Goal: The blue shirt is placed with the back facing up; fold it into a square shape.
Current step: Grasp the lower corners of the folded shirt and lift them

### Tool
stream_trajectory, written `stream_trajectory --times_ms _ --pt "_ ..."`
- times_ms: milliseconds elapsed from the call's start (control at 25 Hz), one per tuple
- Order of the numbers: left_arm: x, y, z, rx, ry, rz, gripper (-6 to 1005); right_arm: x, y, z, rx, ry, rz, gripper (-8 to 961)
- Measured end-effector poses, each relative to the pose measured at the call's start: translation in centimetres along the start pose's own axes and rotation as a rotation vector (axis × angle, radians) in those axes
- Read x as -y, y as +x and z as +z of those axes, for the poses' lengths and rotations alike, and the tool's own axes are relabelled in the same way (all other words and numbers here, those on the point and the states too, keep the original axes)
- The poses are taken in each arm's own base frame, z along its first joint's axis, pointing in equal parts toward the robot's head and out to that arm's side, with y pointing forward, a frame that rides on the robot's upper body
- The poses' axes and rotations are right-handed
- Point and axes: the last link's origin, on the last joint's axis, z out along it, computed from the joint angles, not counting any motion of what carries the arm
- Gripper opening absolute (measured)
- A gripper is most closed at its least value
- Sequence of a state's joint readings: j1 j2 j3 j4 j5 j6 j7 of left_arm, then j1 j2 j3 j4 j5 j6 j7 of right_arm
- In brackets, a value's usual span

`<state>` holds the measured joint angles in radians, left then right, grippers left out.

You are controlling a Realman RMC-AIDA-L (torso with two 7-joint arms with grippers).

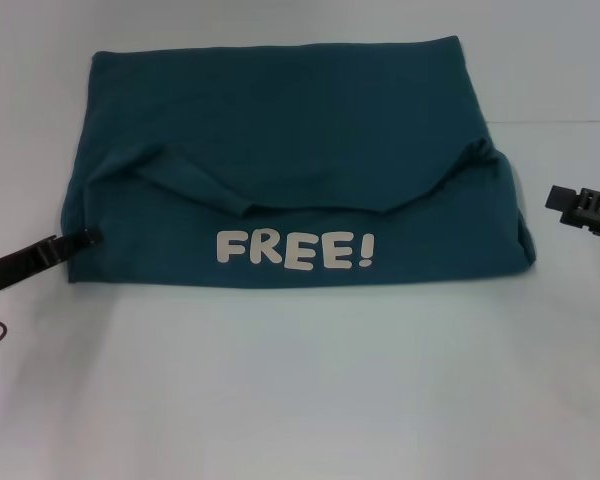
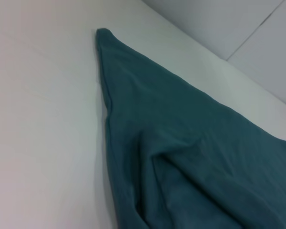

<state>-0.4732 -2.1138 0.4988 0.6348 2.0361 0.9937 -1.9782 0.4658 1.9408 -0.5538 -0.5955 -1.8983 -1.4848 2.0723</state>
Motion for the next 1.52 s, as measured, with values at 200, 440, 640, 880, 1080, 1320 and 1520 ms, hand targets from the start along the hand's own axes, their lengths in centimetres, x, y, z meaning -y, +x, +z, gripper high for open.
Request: stream_trajectory --times_ms 200,440,640,880,1080,1320,1520 --pt "-0.2 -0.3 0.2 0.014 -0.002 0.009 667 0.3 0.5 -0.4 0.011 0.008 0.017 718" --pt "-0.4 -0.8 0.9 0.04 0.013 0.033 666 0.7 0.8 -1.0 0.033 0.016 0.029 718" --pt "-0.9 -0.7 1.4 0.048 0.007 0.044 666 0.8 1.1 -1.0 0.034 0.016 0.038 719" --pt "-0.8 -0.6 1.3 0.042 0.013 0.023 641 0.9 1.0 -1.3 0.041 0.019 0.041 719" --pt "-0.6 -0.6 1.2 0.043 0.02 0.017 487 0.9 1.0 -1.4 0.041 0.021 0.041 719" --pt "-0.7 -0.5 1.2 0.044 0.015 0.022 232 1.0 0.9 -1.5 0.024 0.03 0.032 719" --pt "-0.8 0.0 1.0 0.04 0.001 0.016 85 1.3 0.2 -1.7 -0.055 0.075 0.015 719"
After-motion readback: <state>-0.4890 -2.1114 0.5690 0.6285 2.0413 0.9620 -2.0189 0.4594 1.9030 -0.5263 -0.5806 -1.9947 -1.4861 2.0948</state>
